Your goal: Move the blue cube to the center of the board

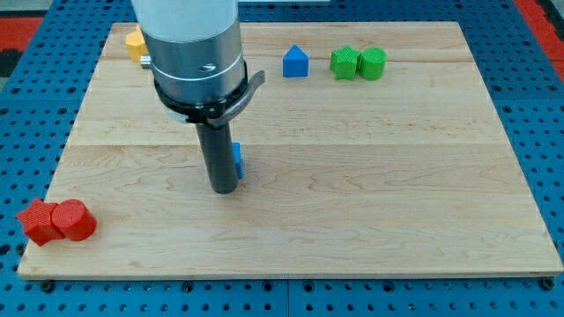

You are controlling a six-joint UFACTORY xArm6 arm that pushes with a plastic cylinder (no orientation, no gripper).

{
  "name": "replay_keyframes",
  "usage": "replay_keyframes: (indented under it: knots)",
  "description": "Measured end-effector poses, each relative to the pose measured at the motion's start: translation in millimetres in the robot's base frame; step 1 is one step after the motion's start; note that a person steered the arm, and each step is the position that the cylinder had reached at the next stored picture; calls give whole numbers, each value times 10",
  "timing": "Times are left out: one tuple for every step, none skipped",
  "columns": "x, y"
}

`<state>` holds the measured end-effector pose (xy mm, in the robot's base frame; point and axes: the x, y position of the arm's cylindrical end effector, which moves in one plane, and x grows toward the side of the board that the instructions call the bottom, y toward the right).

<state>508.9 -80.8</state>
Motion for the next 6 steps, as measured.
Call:
replay_keyframes:
  knots:
    - [-253,-486]
    - [-461,-500]
    - [-561,-444]
    - [-39,-633]
    - [-25,-353]
    - [-353,-194]
